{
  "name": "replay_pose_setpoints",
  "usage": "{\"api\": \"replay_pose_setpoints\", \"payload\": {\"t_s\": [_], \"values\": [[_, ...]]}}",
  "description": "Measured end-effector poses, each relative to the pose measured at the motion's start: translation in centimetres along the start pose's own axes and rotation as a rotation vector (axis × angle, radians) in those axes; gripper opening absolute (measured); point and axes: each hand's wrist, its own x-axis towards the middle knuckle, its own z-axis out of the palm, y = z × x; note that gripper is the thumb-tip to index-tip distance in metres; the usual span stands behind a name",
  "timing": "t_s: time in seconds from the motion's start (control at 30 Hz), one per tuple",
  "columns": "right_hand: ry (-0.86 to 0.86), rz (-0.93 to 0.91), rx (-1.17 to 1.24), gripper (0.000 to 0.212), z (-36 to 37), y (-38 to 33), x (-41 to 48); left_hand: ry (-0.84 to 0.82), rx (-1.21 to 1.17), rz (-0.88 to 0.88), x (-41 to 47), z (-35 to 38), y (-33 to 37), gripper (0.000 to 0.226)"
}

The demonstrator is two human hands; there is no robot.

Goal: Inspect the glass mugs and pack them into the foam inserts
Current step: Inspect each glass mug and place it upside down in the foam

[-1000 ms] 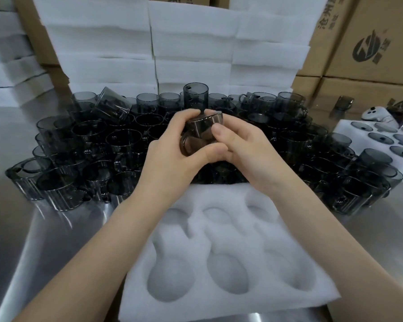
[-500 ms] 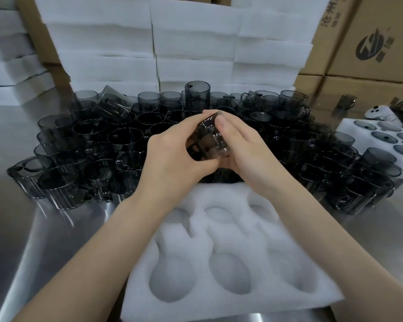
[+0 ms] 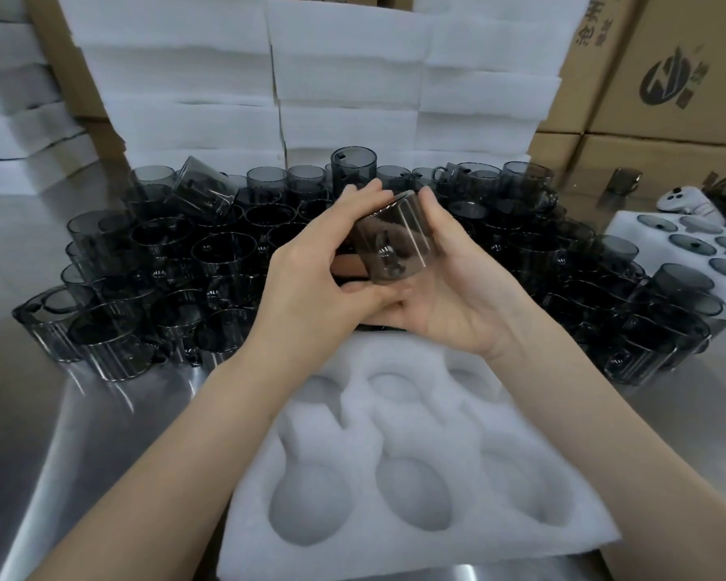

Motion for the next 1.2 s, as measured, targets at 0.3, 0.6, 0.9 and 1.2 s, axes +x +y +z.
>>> {"api": "replay_pose_setpoints", "payload": {"t_s": [0.3, 0.6, 0.9, 1.2], "values": [[0.360, -0.379, -0.452, 0.035, -0.3, 1.5, 0.8, 0.034, 0.232, -0.059, 0.1, 0.5, 0.4, 0.078], [0.104, -0.166, -0.027, 0.041, -0.2, 0.3, 0.4, 0.009, 0.072, 0.116, -0.3, 0.4, 0.4, 0.082], [0.063, -0.106, 0.002, 0.037, -0.2, 0.7, 0.3, -0.037, 0.180, 0.044, -0.1, 0.5, 0.9, 0.090], [0.043, -0.264, -0.103, 0.027, 0.0, 0.9, 0.5, 0.065, 0.209, 0.131, -0.2, 0.9, 0.8, 0.075]]}}
